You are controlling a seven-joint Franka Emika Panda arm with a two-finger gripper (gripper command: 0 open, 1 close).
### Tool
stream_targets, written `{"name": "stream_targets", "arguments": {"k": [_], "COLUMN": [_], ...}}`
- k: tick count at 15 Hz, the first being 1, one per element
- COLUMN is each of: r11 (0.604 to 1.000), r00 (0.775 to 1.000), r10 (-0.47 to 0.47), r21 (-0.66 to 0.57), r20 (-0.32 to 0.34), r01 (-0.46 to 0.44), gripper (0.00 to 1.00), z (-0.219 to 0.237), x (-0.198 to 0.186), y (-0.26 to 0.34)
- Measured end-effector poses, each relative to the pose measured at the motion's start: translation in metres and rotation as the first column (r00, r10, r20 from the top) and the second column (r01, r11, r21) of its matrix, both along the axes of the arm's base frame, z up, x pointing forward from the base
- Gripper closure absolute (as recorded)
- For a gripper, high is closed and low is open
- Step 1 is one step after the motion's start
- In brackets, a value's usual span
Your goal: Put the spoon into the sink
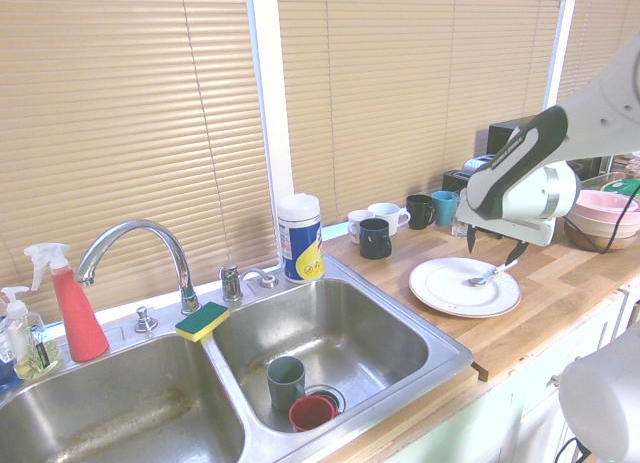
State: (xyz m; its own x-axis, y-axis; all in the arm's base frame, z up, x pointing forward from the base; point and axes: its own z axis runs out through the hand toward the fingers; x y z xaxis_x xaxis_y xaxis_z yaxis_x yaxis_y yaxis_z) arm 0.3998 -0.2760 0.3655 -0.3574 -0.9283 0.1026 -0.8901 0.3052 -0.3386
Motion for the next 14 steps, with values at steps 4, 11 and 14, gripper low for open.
{"name": "stream_targets", "arguments": {"k": [4,11,14], "r11": [0.999,0.998,0.997], "r00": [0.999,0.998,0.997], "r10": [-0.046,-0.062,-0.075], "r21": [0.002,0.024,0.031], "r20": [-0.012,-0.022,-0.015], "r01": [0.046,0.063,0.076], "gripper": [0.0,1.0,1.0], "z": [-0.008,-0.031,-0.032], "x": [-0.002,0.005,0.005], "y": [-0.025,-0.028,-0.029]}}
